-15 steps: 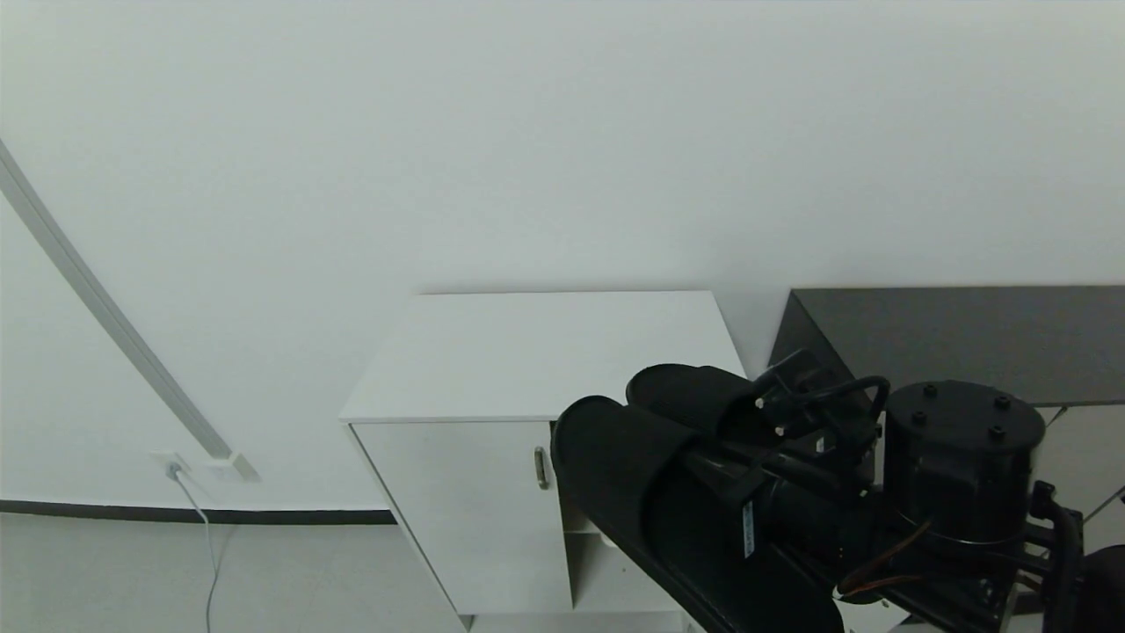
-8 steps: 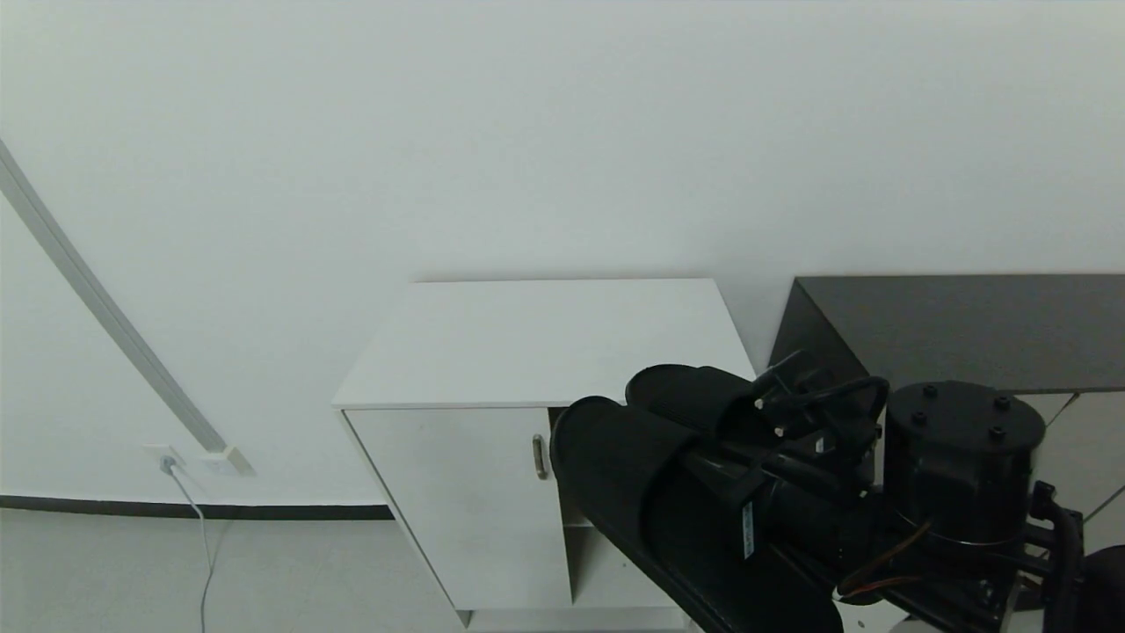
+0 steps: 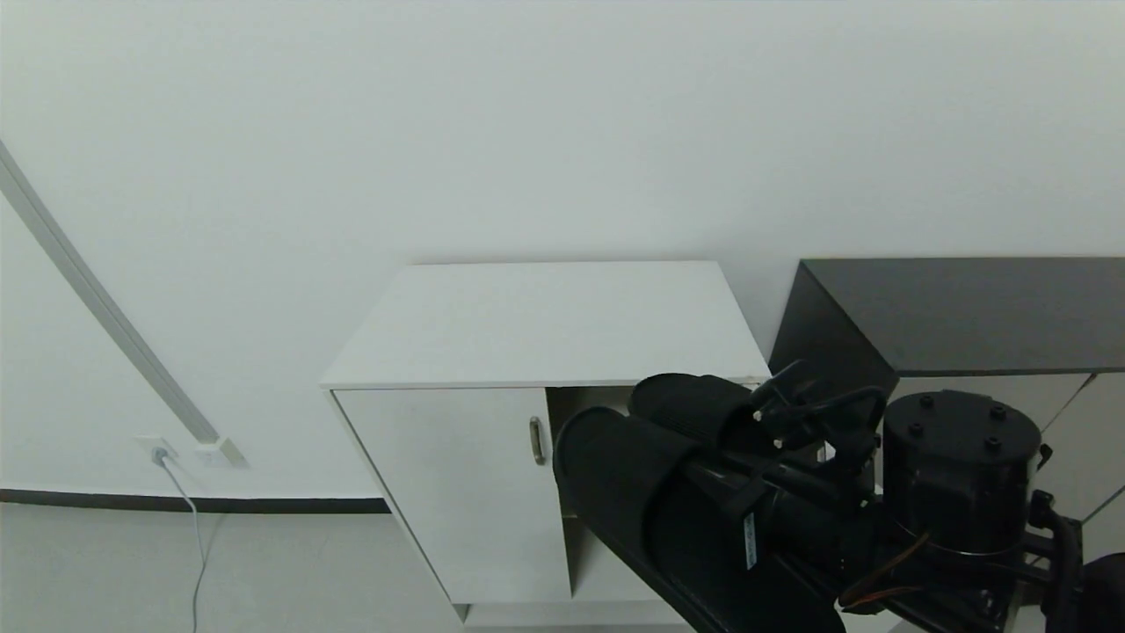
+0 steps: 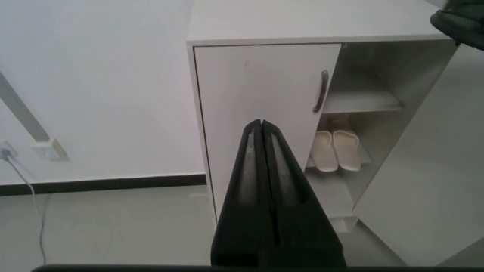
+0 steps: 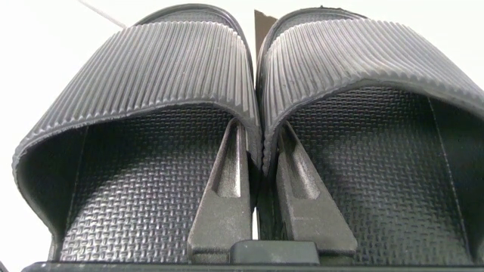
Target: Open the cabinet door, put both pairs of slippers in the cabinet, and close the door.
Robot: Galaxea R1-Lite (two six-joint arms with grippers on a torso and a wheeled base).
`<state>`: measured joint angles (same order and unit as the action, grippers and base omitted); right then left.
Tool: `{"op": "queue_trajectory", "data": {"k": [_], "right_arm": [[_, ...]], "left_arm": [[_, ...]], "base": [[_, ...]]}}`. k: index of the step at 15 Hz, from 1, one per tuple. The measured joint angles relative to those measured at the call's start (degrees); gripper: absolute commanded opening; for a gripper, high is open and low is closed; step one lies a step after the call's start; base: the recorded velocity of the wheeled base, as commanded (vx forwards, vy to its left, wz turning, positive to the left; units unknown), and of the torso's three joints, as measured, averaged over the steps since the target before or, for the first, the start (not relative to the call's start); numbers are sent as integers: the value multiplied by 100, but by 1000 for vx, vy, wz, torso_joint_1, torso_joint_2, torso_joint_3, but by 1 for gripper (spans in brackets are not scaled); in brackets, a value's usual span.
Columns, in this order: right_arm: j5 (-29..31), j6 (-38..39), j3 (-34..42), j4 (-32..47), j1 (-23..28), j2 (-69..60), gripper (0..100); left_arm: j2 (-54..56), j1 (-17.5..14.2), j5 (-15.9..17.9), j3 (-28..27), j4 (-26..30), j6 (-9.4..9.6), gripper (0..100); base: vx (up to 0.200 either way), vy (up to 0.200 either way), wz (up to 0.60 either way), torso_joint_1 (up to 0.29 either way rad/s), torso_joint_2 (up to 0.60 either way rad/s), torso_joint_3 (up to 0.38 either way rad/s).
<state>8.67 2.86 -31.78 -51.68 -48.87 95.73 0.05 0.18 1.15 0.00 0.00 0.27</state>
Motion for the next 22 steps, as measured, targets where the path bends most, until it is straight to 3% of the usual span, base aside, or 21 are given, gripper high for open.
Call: {"op": "queue_trajectory", "data": {"k": [22], "right_arm": [[-33, -128, 163, -235, -24, 24, 0]], "left_arm": [[2, 0, 0, 0, 0, -2, 0]], "base": [[0, 0, 0, -192, 480, 290]]}}
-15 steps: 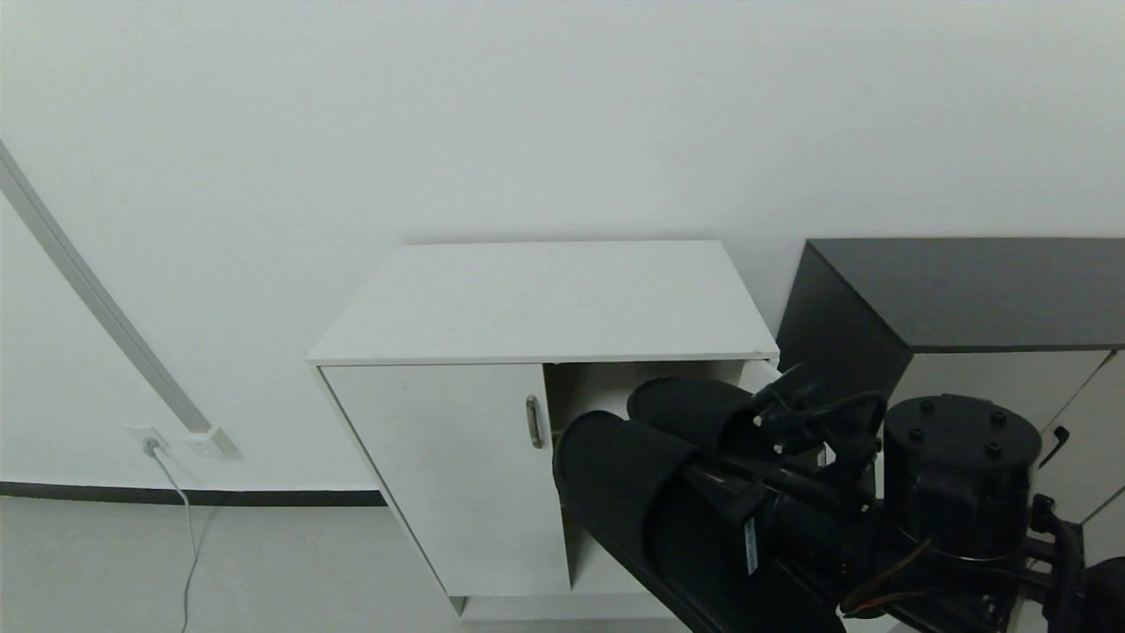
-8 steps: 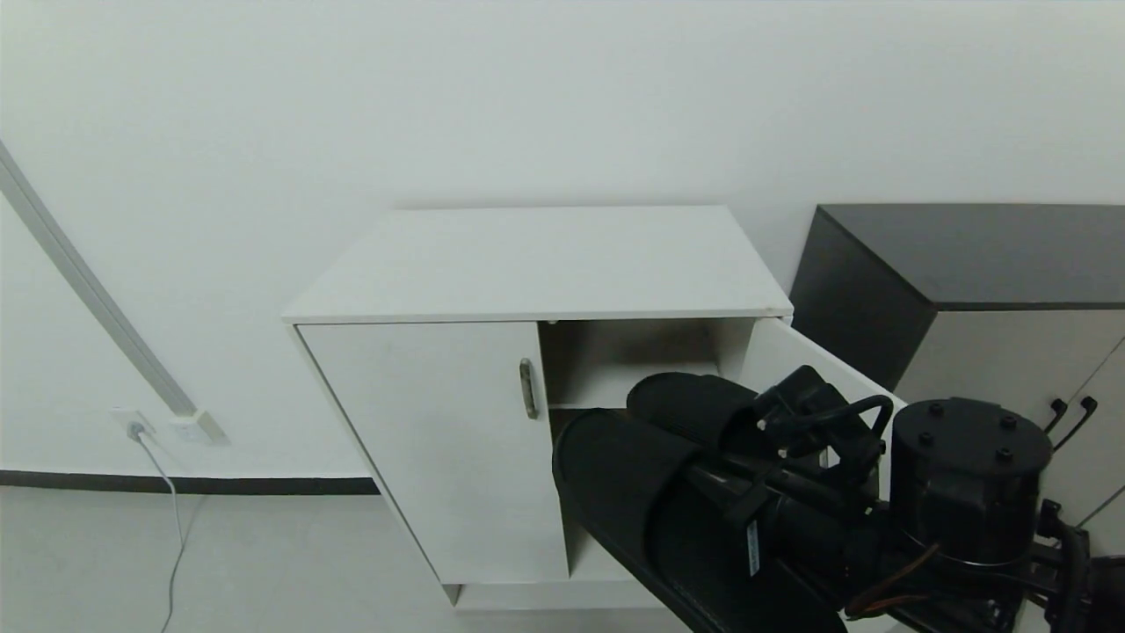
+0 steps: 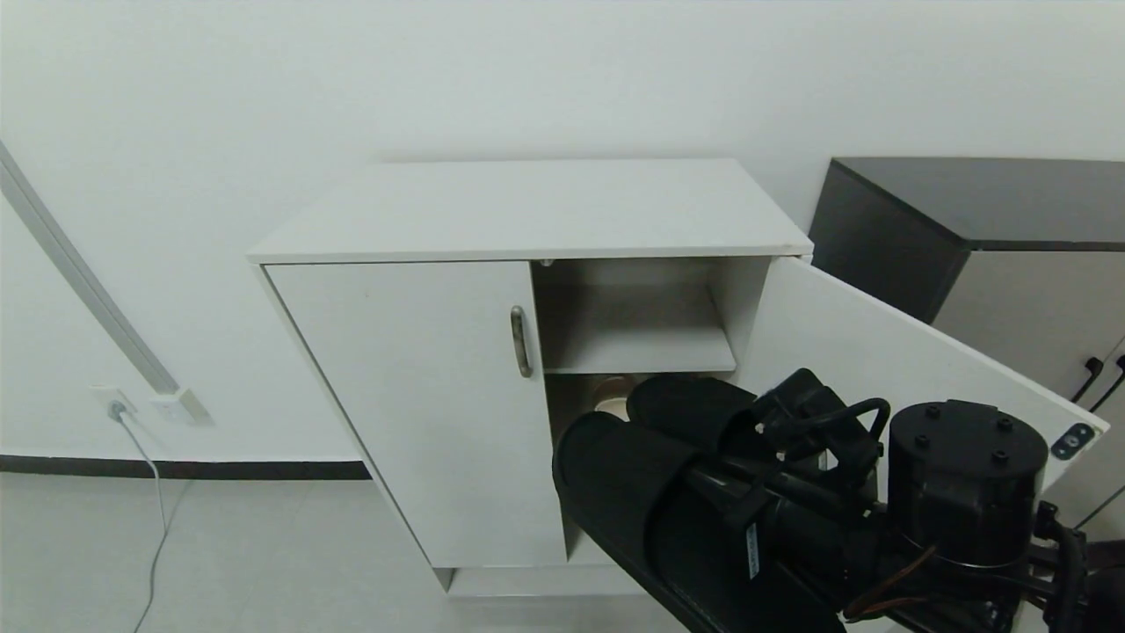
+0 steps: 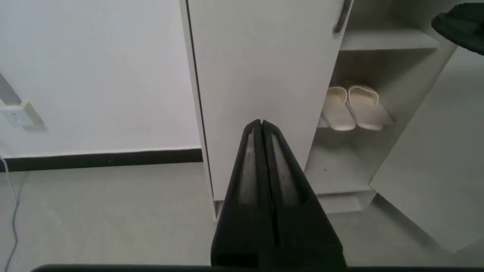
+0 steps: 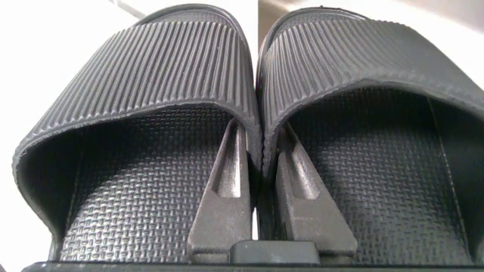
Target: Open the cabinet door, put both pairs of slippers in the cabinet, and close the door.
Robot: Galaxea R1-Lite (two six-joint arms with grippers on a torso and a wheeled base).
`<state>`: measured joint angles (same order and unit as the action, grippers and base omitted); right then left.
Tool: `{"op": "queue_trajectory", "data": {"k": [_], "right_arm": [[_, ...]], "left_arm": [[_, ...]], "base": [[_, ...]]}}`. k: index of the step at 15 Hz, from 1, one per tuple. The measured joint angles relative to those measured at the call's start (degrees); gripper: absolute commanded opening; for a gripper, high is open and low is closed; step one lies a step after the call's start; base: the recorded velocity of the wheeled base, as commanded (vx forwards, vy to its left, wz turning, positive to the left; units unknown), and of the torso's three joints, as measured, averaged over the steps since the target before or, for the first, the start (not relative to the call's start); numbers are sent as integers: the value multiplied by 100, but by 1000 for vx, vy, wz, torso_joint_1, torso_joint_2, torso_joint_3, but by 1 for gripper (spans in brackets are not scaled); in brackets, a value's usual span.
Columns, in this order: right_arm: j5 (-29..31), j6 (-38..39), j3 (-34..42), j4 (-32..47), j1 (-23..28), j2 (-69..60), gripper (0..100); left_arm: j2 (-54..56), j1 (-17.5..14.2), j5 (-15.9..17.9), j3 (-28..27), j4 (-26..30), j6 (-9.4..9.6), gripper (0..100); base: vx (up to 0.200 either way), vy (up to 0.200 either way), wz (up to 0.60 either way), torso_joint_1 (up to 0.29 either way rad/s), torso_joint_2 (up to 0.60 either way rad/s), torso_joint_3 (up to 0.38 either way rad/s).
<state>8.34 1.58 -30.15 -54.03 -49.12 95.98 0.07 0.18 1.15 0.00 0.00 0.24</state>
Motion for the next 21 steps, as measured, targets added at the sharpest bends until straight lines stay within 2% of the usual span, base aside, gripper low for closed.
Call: {"op": "queue_trajectory", "data": {"k": [8, 14, 21], "right_arm": [[0, -2, 27, 0, 0, 2, 0], [0, 0, 28, 0, 0, 7, 0], [-5, -66, 50, -11, 0, 30, 0]], "left_arm": [[0, 0, 0, 0, 0, 0, 0], [0, 0, -2, 0, 0, 2, 0], [-2, 0, -2, 0, 0, 2, 0]], "base": [[0, 0, 0, -122, 468, 341], [0, 0, 0, -32, 426, 391], [0, 0, 0, 0, 59, 53]]}}
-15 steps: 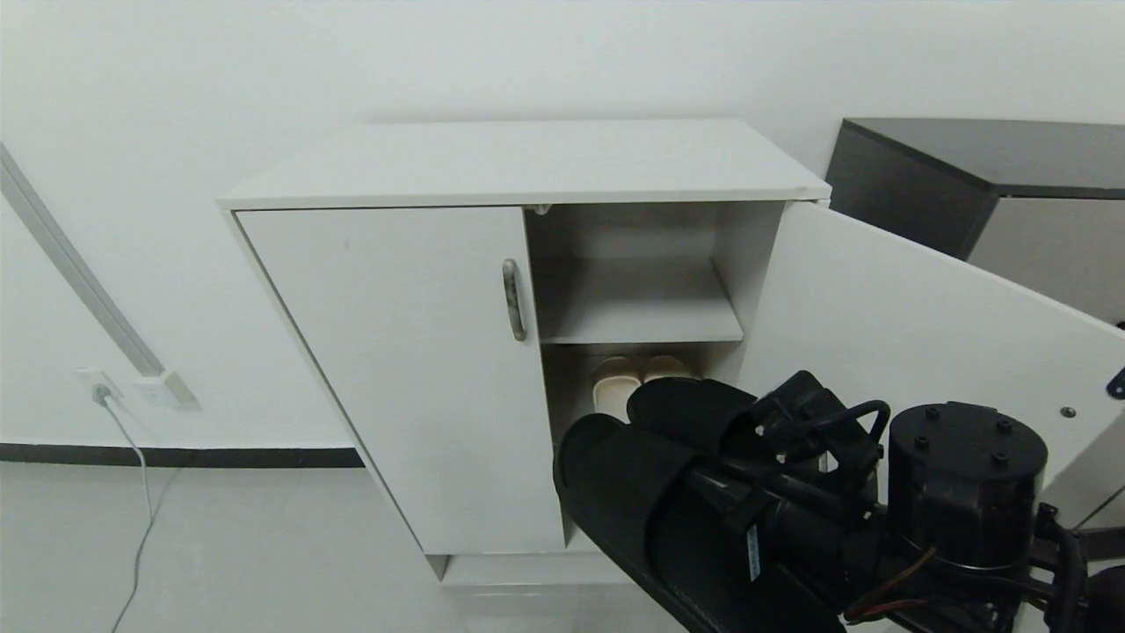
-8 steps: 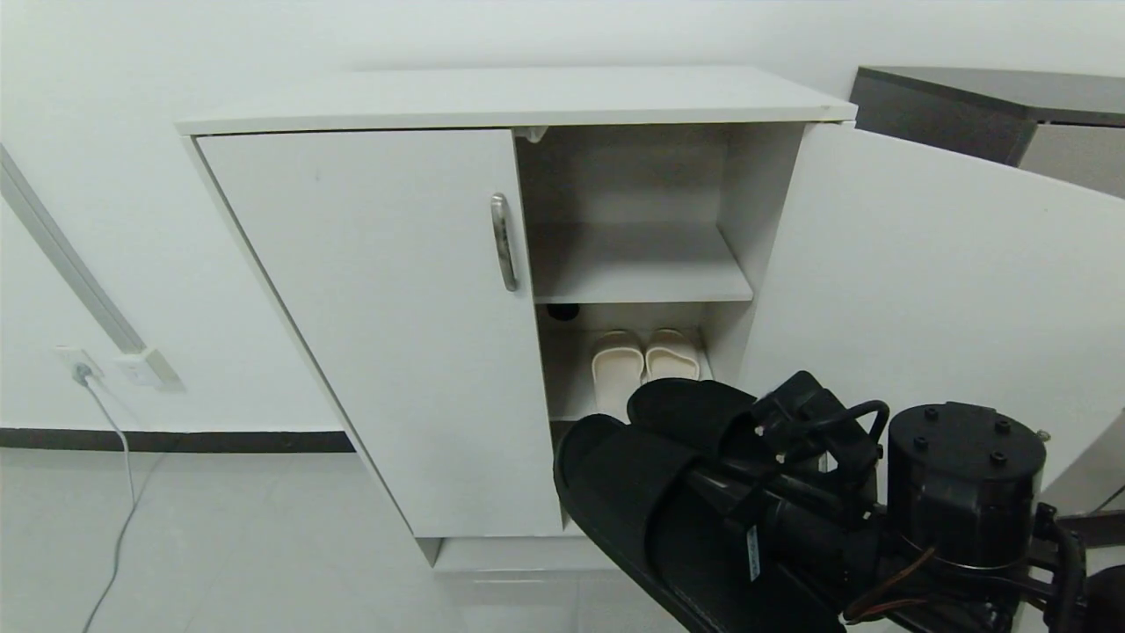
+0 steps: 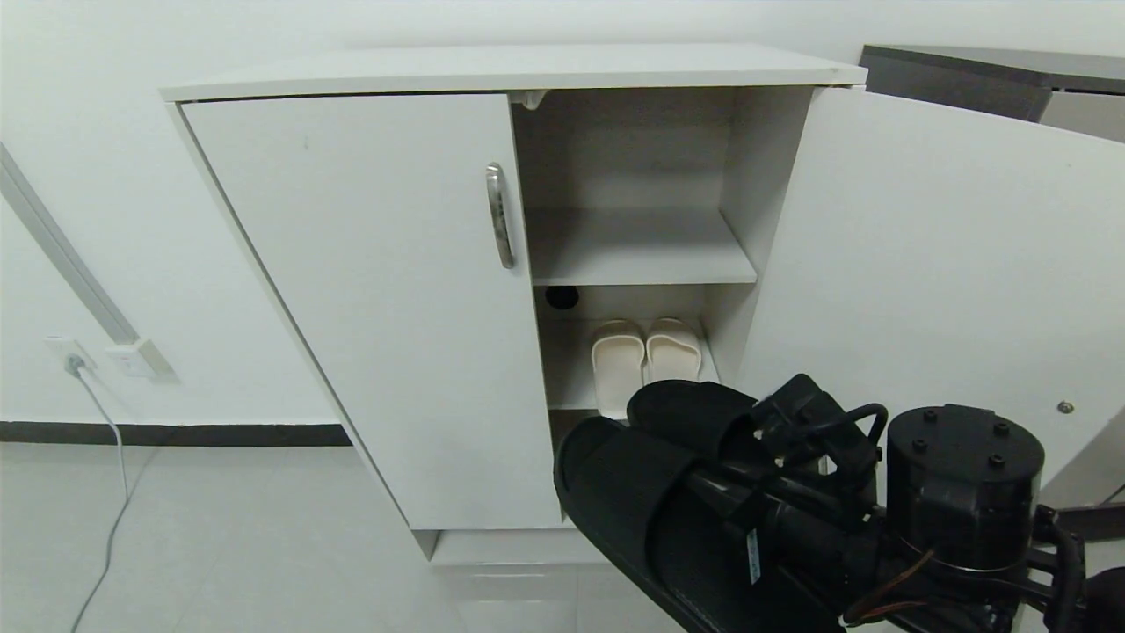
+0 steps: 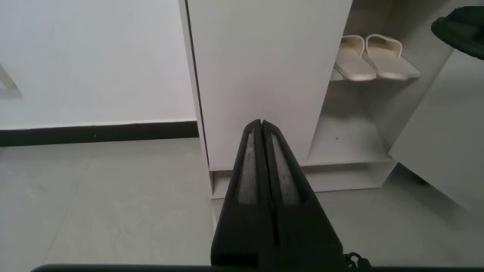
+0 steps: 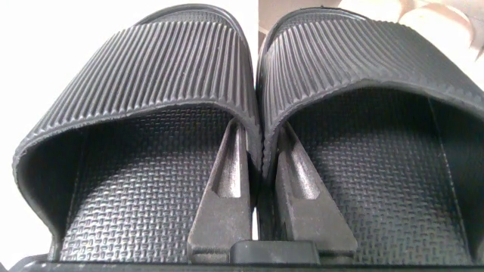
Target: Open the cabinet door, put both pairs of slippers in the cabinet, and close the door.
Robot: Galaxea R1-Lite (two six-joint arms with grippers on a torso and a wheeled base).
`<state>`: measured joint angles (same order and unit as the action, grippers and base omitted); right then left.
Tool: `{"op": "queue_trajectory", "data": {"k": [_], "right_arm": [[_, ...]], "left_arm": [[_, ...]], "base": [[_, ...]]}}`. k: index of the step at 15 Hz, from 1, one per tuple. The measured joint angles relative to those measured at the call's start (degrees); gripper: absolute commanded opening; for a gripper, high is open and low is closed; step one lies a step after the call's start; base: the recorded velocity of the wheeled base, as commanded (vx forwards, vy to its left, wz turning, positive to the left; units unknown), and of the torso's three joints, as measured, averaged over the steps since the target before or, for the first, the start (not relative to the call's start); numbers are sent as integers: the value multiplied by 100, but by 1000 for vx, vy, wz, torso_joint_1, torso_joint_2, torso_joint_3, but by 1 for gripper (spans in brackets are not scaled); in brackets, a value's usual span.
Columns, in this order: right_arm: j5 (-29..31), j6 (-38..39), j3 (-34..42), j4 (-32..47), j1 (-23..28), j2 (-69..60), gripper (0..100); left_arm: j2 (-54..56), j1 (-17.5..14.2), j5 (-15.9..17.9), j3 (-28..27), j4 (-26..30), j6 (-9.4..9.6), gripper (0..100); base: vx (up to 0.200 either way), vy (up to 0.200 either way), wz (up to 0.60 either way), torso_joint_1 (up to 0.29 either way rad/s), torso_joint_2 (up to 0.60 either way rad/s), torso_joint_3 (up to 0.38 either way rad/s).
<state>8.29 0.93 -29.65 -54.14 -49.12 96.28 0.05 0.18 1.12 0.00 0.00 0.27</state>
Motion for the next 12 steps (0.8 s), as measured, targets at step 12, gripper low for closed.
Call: {"op": "queue_trajectory", "data": {"k": [12], "right_arm": [[3646, 1724, -3578, 3220, -610, 1384, 0]], "left_arm": [[2, 0, 0, 0, 0, -2, 0]], "base": [[0, 0, 0, 0, 0, 0]]}}
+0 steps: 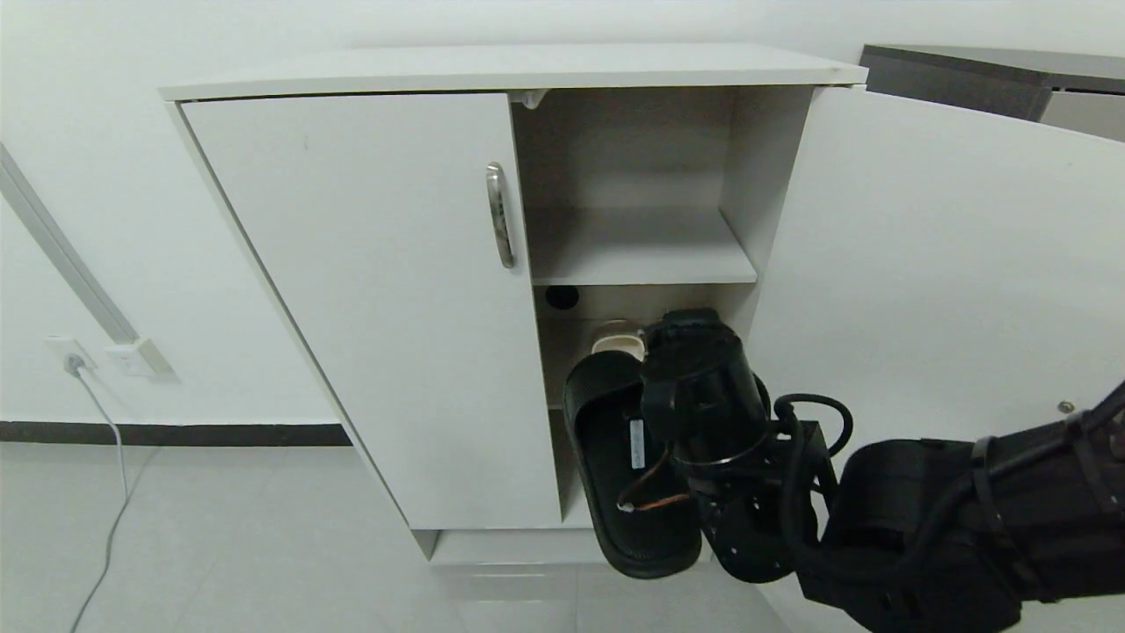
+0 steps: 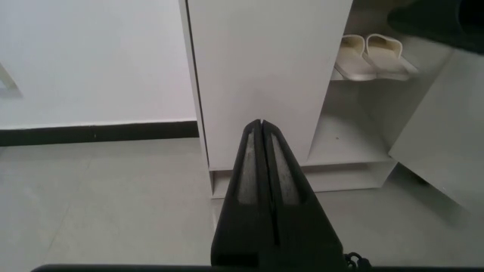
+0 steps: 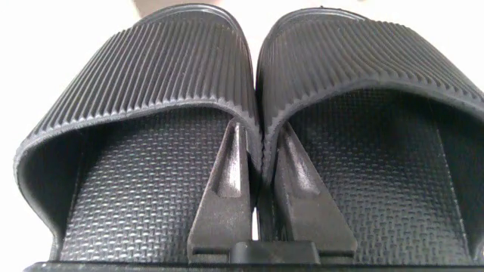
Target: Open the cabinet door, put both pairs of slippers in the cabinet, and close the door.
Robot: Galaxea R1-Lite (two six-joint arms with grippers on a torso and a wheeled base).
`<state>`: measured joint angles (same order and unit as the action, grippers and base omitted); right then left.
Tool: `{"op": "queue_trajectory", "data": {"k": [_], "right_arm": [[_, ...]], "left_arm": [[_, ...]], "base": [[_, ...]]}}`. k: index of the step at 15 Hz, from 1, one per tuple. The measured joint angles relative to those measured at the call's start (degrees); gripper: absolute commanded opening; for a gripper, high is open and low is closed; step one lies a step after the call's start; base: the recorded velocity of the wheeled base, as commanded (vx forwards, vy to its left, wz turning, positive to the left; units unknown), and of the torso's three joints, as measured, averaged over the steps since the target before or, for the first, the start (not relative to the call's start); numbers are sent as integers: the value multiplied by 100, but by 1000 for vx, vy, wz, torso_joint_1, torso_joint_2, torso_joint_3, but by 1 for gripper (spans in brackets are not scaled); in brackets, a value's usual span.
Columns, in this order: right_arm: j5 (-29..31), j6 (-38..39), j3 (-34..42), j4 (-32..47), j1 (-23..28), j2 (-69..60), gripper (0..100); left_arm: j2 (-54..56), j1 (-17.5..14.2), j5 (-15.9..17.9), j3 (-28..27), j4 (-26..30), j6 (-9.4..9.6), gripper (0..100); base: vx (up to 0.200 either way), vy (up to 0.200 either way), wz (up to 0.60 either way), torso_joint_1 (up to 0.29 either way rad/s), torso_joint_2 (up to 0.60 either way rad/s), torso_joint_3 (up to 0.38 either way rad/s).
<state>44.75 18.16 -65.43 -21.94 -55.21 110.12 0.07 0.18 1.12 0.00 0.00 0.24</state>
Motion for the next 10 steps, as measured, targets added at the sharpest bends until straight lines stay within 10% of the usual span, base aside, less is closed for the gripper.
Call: {"op": "queue_trajectory", "data": {"k": [10], "right_arm": [[443, -579, -1525, 276, 111, 236, 0]], "left_arm": [[-2, 0, 0, 0, 0, 27, 0]], "base": [[0, 0, 0, 0, 0, 0]]}}
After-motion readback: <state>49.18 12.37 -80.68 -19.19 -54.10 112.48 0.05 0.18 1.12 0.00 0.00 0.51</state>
